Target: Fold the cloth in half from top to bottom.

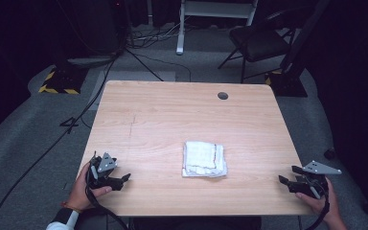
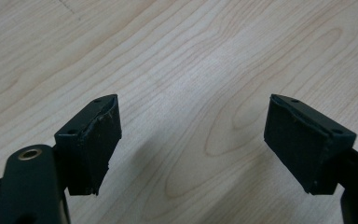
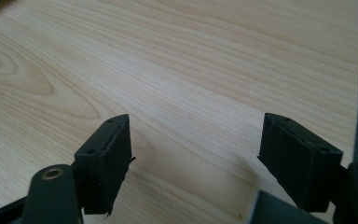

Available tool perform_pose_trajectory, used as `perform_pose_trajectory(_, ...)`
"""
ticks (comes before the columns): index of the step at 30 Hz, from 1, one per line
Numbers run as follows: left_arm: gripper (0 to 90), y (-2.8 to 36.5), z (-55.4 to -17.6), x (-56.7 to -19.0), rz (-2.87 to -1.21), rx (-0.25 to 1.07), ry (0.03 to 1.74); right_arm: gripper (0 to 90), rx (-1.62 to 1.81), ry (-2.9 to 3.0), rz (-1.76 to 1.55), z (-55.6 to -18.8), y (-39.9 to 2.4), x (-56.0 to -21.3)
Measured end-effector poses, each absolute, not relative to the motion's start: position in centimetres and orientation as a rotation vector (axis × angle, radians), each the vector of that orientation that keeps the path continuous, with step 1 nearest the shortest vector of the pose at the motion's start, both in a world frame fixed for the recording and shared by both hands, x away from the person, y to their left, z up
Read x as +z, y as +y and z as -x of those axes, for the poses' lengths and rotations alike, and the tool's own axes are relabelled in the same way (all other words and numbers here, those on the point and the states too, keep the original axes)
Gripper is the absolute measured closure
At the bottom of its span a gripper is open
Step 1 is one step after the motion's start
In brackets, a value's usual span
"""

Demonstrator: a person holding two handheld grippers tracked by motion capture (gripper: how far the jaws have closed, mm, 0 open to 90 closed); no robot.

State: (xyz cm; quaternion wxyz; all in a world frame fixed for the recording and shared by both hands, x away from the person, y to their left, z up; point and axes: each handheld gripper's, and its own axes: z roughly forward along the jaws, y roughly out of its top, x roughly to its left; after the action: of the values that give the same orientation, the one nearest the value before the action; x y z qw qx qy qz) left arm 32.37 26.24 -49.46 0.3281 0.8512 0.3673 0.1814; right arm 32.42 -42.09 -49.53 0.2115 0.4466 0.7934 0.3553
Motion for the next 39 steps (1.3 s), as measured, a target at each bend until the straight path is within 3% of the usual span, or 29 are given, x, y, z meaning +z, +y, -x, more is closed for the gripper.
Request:
perform_pose_trajectory(13,17.6,27.35,-32.76,-50.36,-2.183,0.407,1.040,22.7,0.958,2.119,-1.348,-31.97,-43.28,-50.41)
perform_pose_trajectory(39,15.6,27.01,-32.81,-50.40,-2.173,0.407,1.072,22.6,0.953,2.109,-1.358,-31.87,-43.23,-50.44)
